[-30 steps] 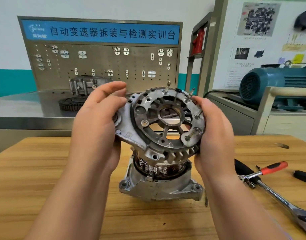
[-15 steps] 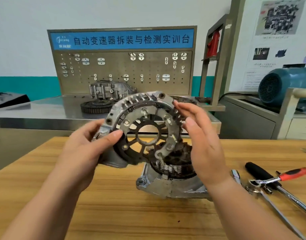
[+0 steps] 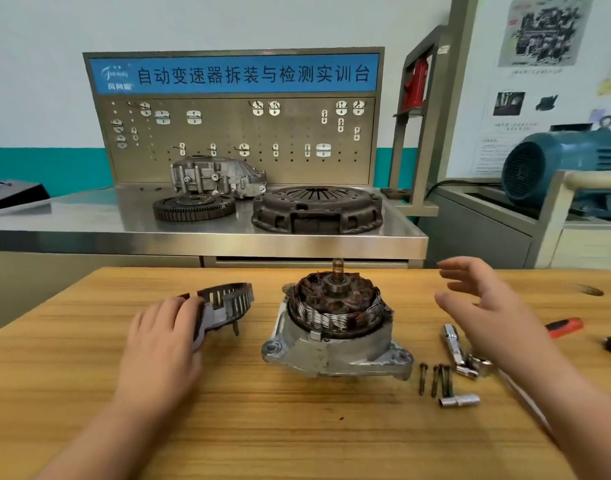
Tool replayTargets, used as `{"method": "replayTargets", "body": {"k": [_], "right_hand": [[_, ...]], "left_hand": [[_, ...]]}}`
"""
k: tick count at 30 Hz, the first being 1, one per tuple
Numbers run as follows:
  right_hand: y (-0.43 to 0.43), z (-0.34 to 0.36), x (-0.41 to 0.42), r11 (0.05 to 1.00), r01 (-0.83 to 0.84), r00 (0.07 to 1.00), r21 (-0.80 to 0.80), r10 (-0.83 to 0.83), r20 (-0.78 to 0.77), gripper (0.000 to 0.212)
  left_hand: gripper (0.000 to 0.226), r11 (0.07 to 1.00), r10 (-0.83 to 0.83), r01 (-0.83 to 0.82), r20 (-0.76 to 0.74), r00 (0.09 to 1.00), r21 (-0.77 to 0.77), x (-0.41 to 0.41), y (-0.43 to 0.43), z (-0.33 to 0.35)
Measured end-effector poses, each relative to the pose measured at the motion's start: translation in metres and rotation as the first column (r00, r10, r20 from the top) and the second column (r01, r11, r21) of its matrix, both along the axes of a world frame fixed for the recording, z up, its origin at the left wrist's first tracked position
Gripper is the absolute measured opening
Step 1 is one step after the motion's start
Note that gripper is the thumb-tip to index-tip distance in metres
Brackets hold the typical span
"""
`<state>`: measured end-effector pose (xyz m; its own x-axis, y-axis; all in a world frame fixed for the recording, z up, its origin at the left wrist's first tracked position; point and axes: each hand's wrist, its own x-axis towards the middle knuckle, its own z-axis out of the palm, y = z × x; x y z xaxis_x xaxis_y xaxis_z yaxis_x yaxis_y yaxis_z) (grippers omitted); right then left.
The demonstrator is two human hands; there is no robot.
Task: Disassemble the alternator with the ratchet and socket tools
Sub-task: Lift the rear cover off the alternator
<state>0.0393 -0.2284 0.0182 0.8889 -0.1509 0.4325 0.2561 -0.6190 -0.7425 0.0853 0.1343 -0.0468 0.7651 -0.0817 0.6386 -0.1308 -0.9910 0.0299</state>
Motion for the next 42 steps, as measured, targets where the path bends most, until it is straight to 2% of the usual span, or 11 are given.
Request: {"method": "replayTargets", "body": {"k": [3,6,9,15,18,23,32,34,37,39,42], "right_hand": [[-0.023,-0.004,-0.008,0.993,0.107,0.991,-0.052,-0.111,-0.081,0.032],[-0.039,-0.012,-0.016,0.982,0.149,0.973,-0.113,-0.166,-0.163,0.028],[-0.053,-0.022,-0.021,0.962,0.177,0.948,-0.208,-0.223,-0.225,0.022],[-0.085,-0.033,-0.025,0.838,0.200,0.809,-0.507,-0.434,-0.398,0.015],[-0.098,-0.040,-0.024,0.774,0.172,0.727,-0.609,-0.517,-0.451,0.026],[-0.096,-0.049,-0.023,0.780,0.075,0.667,-0.621,-0.502,-0.550,0.036],[-0.078,-0.079,-0.010,0.616,0.004,0.725,-0.787,-0.544,-0.422,0.020],[-0.081,-0.080,-0.008,0.646,0.028,0.733,-0.763,-0.532,-0.424,0.023],[-0.087,-0.079,-0.008,0.757,0.230,0.759,-0.611,-0.533,-0.374,0.028],[-0.094,-0.077,-0.009,0.831,0.398,0.791,-0.389,-0.525,-0.313,0.028],[-0.101,-0.060,-0.012,0.858,0.513,0.836,-0.028,-0.506,-0.214,0.024]], "left_hand": [[0.067,0.991,-0.015,0.012,0.017,1.000,0.133,0.001,-0.005,-0.007],[0.064,0.986,-0.018,0.018,-0.001,1.000,0.167,-0.001,-0.005,-0.010],[0.050,0.975,-0.017,0.026,-0.043,0.999,0.221,-0.005,-0.003,-0.014],[0.074,0.962,0.001,0.046,-0.172,0.985,0.269,-0.010,0.000,-0.019],[0.086,0.977,0.009,0.040,-0.225,0.974,0.210,-0.010,-0.005,-0.015],[0.087,0.987,0.011,0.030,-0.245,0.969,0.161,-0.013,-0.013,-0.012],[0.040,0.963,-0.052,0.042,-0.033,0.998,-0.266,-0.022,-0.035,0.000],[0.037,0.929,-0.069,0.066,0.003,0.998,-0.364,-0.025,-0.039,0.003],[0.033,0.888,-0.131,0.144,0.058,0.990,-0.438,-0.031,-0.043,0.006],[0.030,0.863,-0.164,0.186,0.087,0.983,-0.469,-0.034,-0.044,0.009],[0.023,0.815,-0.194,0.240,0.142,0.971,-0.527,-0.036,-0.048,0.013]]}}
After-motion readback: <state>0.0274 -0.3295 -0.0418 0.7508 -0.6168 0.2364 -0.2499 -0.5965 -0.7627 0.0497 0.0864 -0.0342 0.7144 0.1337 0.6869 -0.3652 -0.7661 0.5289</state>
